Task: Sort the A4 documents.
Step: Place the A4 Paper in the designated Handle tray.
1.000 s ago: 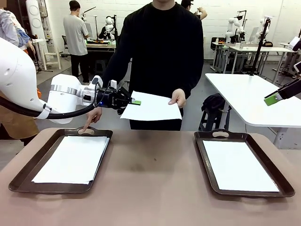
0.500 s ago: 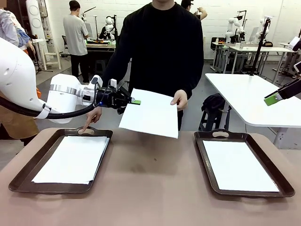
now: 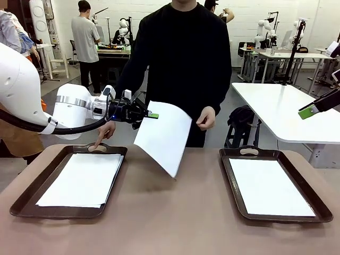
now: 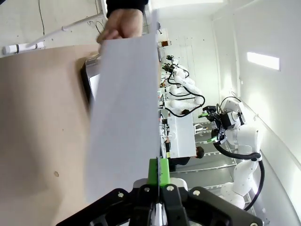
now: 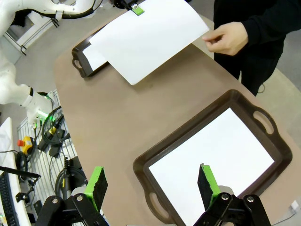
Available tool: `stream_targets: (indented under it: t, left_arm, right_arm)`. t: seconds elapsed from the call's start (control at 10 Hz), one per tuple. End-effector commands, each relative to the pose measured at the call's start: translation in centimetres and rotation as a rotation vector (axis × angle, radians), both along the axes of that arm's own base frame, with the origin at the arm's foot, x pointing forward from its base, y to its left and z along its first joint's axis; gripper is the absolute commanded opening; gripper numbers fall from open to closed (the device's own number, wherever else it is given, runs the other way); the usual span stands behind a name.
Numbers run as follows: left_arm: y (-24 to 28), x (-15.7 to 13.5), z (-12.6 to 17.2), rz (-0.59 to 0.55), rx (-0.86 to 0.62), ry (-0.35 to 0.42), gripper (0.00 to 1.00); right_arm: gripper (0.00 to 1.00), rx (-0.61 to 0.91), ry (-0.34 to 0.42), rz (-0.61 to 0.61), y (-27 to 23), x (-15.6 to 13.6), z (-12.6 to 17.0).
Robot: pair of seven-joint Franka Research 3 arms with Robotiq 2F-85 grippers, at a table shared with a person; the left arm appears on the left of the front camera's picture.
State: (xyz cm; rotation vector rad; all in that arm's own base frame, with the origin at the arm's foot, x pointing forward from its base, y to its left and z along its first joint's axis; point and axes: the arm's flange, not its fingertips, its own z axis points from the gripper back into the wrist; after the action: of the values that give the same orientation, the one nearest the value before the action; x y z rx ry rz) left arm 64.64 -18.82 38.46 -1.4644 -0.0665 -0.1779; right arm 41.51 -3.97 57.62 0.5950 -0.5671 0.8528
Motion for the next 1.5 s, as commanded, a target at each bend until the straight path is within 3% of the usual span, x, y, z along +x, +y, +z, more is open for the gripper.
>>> stream_targets:
  t: [0.0,0.6,0.7,0.9,1.2,1.4]
  left_arm:
    - [-0.2,0.0,0.0,0.008,0.005,0.013,0.00]
    - [0.0,0.0,0.0,0.000,0.000,0.000,0.01]
    - [-0.2,-0.6,1.4,-0.022,0.070,-0.092,0.01]
    - [0.9,-2.6,2.8,-0.072,0.140,-0.155,0.01]
    - [5.5,-7.2,3.7,-0.024,0.229,-0.083,0.01]
    - [9.7,-9.6,3.6,0.041,0.282,0.042,0.01]
  right_arm:
    - [1.00,0.005,-0.001,0.005,0.0,0.0,-0.1]
    - [1.00,0.005,-0.001,0.005,0.0,0.0,-0.1]
    - [1.00,0.005,-0.001,0.005,0.0,0.0,-0.1]
    - [1.00,0.005,-0.001,0.005,0.0,0.0,-0.1]
    - [1.00,0.005,-0.001,0.005,0.0,0.0,-0.1]
    - [1.00,0.005,-0.001,0.005,0.0,0.0,-0.1]
